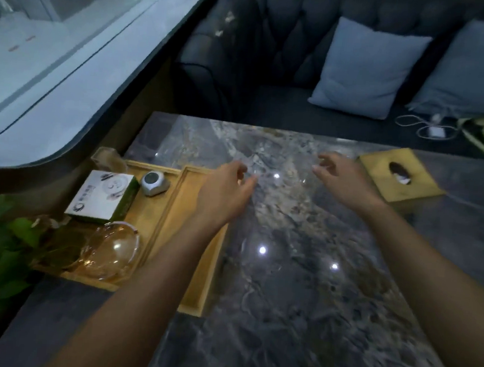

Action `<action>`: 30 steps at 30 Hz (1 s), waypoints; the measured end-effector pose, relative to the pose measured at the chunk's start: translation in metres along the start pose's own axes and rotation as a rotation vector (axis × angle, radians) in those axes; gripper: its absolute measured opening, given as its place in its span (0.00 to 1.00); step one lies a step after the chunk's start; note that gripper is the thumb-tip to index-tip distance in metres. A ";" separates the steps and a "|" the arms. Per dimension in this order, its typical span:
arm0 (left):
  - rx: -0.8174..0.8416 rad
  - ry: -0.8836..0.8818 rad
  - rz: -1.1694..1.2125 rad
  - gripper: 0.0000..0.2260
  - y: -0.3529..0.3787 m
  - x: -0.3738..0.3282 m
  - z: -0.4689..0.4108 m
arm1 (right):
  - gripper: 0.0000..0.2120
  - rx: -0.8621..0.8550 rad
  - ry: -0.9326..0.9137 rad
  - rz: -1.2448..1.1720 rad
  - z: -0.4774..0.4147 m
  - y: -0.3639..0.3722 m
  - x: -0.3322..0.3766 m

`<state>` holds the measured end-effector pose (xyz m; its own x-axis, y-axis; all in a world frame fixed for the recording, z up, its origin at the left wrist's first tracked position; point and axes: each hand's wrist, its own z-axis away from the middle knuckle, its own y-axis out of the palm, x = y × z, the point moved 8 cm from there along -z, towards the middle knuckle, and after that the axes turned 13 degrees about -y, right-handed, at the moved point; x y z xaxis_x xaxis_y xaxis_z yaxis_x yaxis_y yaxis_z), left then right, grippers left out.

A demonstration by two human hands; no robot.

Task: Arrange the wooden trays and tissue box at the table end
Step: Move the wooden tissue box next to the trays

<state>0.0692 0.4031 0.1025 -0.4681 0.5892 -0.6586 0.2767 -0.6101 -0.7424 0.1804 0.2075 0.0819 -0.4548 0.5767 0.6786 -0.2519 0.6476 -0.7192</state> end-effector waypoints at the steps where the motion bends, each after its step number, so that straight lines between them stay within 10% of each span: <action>1: 0.019 0.023 0.028 0.15 0.014 -0.018 -0.007 | 0.18 -0.048 -0.019 0.054 0.004 -0.020 -0.004; 7: 0.278 -0.096 0.313 0.25 0.117 -0.093 -0.029 | 0.17 -0.339 0.125 0.194 0.030 -0.119 -0.082; 14: 0.514 -0.474 0.650 0.35 0.224 -0.104 -0.015 | 0.28 -0.257 0.447 -0.030 0.063 -0.122 -0.188; 21: 0.663 -0.436 0.727 0.26 0.287 -0.120 0.015 | 0.10 -0.324 0.358 -0.379 0.075 -0.101 -0.200; 30: 0.597 -0.363 0.968 0.28 0.274 -0.117 0.050 | 0.15 -0.524 0.236 -0.677 0.092 -0.103 -0.156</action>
<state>0.1574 0.1409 -0.0176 -0.5161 -0.3770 -0.7691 0.2564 -0.9247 0.2813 0.1986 0.0044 0.0365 -0.1476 0.0373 0.9883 0.0468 0.9984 -0.0307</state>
